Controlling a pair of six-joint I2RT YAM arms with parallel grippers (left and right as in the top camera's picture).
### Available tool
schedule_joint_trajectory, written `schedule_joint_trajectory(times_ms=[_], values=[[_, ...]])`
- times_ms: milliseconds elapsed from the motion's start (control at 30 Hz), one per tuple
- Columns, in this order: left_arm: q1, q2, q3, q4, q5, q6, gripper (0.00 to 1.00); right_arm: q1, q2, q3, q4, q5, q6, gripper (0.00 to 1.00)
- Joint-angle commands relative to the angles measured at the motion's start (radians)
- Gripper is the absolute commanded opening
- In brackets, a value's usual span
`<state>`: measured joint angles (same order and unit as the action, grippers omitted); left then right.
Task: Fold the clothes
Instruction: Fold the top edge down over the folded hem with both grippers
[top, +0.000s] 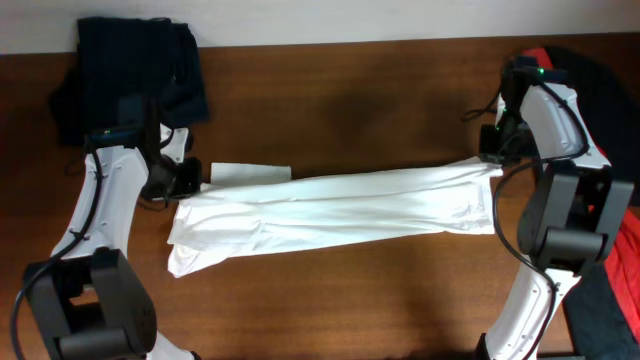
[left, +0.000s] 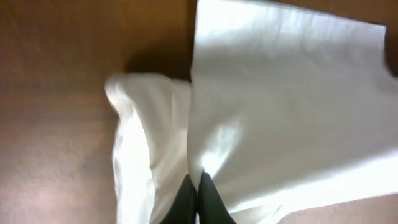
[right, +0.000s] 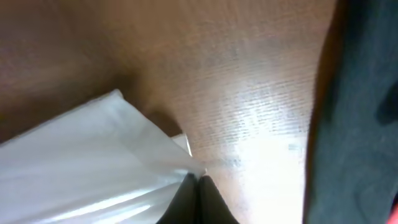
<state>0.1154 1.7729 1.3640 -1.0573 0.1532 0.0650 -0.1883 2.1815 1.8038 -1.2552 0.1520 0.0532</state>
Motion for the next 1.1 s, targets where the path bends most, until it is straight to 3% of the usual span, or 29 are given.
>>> schedule_joint_trajectory(times_ms=[0, 267, 367, 433, 500, 533, 567, 600, 733, 800, 833, 900, 933, 1067], values=[[0.014, -0.004, 0.001, -0.099, -0.019, -0.029, 0.00, -0.031, 0.000, 0.015, -0.063, 0.039, 0.015, 0.04], [0.014, -0.004, 0.001, -0.331, -0.019, -0.077, 0.00, -0.046, 0.000, 0.015, -0.143, -0.043, 0.015, 0.04], [0.014, -0.004, -0.003, -0.335, -0.020, -0.076, 0.01, -0.055, 0.000, 0.015, -0.148, -0.089, 0.014, 0.04], [0.014, -0.004, -0.003, -0.343, -0.020, -0.076, 0.01, -0.055, 0.000, 0.015, -0.163, -0.093, 0.015, 0.11], [0.014, -0.004, -0.004, -0.371, -0.019, -0.076, 0.19, -0.054, 0.000, 0.015, -0.186, -0.099, 0.015, 0.20], [0.014, -0.004, -0.004, -0.383, -0.019, -0.076, 0.36, -0.055, 0.000, 0.015, -0.193, -0.099, 0.015, 0.32], [0.014, -0.004, -0.004, -0.391, -0.020, -0.076, 0.94, -0.054, 0.000, 0.015, -0.200, -0.100, 0.015, 0.42], [0.014, -0.004, -0.004, -0.390, -0.023, -0.072, 0.99, -0.055, 0.000, 0.015, -0.203, -0.100, 0.015, 0.46], [0.014, -0.004, -0.003, -0.319, -0.053, -0.072, 0.99, -0.054, 0.000, 0.015, -0.203, -0.166, 0.014, 0.82], [0.010, -0.004, -0.003, -0.257, 0.012, -0.072, 0.99, -0.054, 0.000, 0.015, -0.200, -0.271, 0.015, 0.88], [0.009, -0.004, -0.004, -0.234, 0.042, -0.072, 0.94, -0.054, 0.000, 0.015, -0.196, -0.323, 0.015, 0.90], [0.003, -0.004, -0.004, -0.192, 0.087, -0.072, 0.69, -0.054, 0.000, 0.015, -0.192, -0.426, 0.015, 0.91], [0.000, -0.004, -0.004, -0.174, 0.095, -0.072, 0.65, -0.053, 0.000, 0.014, -0.187, -0.481, 0.015, 0.92], [-0.001, 0.002, -0.007, -0.014, 0.094, 0.009, 0.66, -0.038, 0.000, 0.014, -0.145, -0.575, 0.014, 0.95]])
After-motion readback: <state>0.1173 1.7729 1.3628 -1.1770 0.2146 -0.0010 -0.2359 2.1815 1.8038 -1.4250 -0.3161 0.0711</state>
